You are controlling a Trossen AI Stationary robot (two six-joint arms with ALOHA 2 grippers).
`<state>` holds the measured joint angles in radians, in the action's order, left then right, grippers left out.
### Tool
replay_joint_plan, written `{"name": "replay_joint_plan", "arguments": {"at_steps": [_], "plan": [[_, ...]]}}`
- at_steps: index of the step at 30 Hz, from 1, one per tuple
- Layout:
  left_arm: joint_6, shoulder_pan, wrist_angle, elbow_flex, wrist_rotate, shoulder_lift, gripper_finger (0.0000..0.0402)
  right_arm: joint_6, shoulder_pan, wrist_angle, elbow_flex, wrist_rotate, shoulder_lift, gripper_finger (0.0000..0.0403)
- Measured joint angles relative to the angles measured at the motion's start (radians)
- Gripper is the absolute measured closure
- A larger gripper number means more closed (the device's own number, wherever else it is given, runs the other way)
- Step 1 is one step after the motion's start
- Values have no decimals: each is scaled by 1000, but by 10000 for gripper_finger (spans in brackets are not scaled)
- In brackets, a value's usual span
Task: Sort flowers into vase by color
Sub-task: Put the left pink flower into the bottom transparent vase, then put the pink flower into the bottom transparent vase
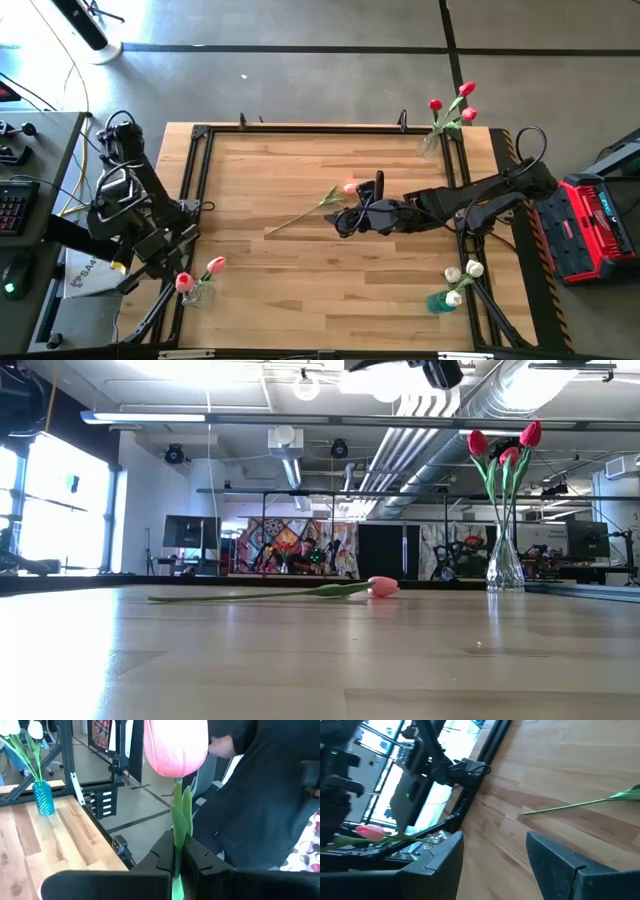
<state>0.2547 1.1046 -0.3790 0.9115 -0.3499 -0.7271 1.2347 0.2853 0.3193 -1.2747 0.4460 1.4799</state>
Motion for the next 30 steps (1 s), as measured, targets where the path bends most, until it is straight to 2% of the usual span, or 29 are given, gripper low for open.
{"name": "replay_joint_plan", "arguments": {"at_steps": [7, 14, 22, 30], "plan": [[-9, 63, 23, -26, -83, -43, 401, -1, 22, -53, 0, 11, 0, 199], [99, 73, 34, -114, -118, -45, 394, 23, 18, -54, 0, 37, 0, 199], [141, 74, 19, -119, -156, -19, 339, 23, 16, -70, 0, 40, 0, 199], [164, 74, 10, -119, -181, 83, 286, 23, 16, -70, 0, 40, 0, 199]]}}
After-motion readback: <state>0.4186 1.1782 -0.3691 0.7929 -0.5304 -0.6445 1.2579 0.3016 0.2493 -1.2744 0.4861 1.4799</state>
